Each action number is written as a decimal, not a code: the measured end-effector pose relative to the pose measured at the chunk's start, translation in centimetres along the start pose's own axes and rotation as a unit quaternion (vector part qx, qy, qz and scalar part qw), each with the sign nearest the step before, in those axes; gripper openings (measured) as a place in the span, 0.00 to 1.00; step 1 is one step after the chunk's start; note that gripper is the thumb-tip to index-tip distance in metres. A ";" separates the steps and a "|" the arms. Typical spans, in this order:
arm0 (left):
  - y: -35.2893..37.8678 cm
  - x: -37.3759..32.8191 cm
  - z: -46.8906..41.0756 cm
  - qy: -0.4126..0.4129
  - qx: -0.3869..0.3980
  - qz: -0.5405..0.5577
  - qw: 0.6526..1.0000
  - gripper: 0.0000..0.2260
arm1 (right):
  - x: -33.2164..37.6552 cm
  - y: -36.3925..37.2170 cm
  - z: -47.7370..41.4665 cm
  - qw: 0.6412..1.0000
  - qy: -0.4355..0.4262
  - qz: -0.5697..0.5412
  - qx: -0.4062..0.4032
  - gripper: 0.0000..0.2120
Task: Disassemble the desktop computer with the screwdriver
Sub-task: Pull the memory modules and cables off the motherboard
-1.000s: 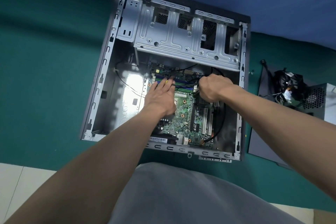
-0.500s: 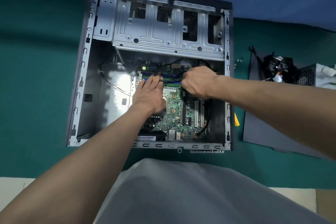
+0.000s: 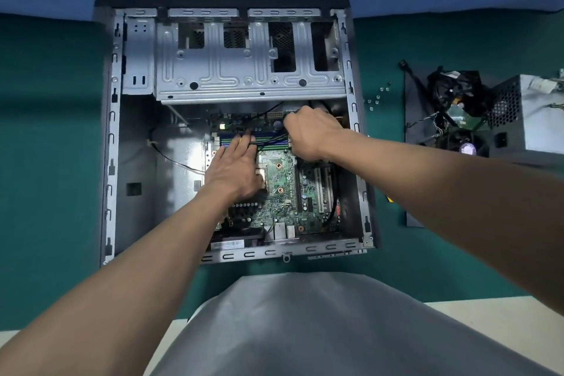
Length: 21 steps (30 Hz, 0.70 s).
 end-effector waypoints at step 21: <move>-1.6 -0.9 -0.3 -0.042 0.071 -0.025 0.996 0.34 | -0.4 -0.1 0.7 0.999 -0.015 0.037 -0.017 0.10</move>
Point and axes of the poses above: each hand's wrist, its own z-axis away from the middle knuckle, its own y-axis out of the palm, x = y × z, the point moved 5 cm from there along -z, towards the middle knuckle, and after that the axes turned 15 degrees about x, right-handed, at the moved point
